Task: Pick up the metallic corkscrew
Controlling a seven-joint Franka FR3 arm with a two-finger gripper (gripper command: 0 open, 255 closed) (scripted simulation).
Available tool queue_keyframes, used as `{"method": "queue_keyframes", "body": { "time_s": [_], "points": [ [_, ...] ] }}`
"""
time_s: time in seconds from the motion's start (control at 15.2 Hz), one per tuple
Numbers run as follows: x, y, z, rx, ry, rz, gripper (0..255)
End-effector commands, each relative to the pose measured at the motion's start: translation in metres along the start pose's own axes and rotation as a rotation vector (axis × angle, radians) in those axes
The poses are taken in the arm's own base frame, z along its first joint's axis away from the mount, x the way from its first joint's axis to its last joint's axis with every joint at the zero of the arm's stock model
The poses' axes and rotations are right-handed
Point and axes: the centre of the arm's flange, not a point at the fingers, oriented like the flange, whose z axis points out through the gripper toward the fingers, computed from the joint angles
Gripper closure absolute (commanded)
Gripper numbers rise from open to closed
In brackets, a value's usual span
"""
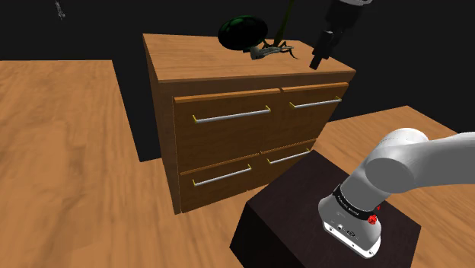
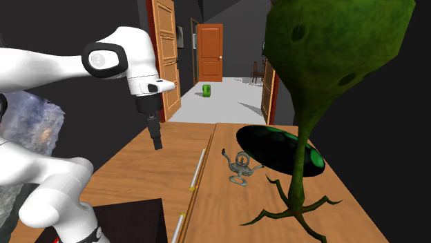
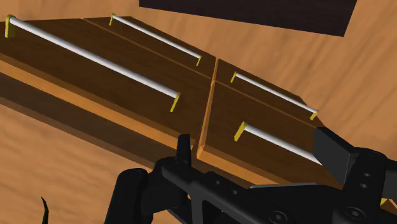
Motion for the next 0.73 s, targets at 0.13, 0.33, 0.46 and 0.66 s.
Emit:
{"method": "queue_keyframes", "body": {
  "time_s": [0.13, 0.33, 0.46, 0.66],
  "points": [
    [0.019, 0.024, 0.002, 0.015, -0.026, -0.073, 0],
    [0.050, 0.057, 0.008, 0.038, -0.066, -0.182, 0],
    [0.072, 0.077, 0.012, 0.053, -0.092, -0.255, 0],
    [0.108, 0.104, 0.021, 0.075, -0.131, -0.364, 0]
  ]
}}
